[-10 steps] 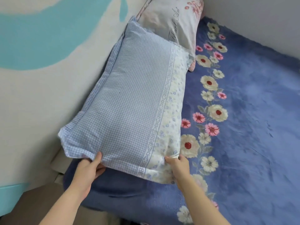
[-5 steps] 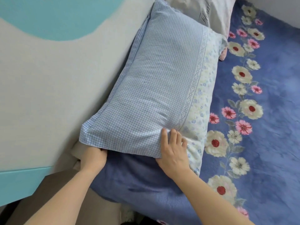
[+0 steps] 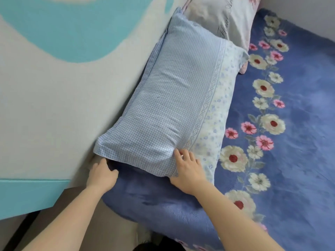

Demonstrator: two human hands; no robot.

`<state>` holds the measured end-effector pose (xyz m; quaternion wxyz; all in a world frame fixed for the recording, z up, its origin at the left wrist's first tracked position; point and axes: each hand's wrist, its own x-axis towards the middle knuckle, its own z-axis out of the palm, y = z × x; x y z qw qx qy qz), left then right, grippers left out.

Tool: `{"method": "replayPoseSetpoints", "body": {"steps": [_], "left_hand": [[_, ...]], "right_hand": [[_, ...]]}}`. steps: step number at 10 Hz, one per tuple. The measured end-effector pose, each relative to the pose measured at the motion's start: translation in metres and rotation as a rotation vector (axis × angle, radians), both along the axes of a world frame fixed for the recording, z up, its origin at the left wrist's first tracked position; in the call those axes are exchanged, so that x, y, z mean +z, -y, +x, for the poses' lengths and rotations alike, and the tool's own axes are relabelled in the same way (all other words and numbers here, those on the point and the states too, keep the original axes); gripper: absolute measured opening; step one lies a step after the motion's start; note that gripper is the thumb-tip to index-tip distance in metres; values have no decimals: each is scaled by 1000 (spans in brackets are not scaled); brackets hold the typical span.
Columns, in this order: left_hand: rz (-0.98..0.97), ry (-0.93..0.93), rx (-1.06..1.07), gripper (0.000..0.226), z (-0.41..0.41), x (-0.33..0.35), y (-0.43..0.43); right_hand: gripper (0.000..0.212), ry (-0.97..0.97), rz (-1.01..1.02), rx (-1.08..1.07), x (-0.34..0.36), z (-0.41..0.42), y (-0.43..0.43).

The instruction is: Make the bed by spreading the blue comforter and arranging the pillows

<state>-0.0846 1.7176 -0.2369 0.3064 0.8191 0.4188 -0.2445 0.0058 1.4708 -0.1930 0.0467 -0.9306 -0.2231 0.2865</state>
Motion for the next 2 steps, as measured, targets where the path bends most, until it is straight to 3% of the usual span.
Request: {"method": "replayPoseSetpoints", "body": {"steps": [2], "left_hand": [[-18,208,-161,41,-9,98,11]], "right_hand": [[57,-143,38,-72,86,-5,-6]]}}
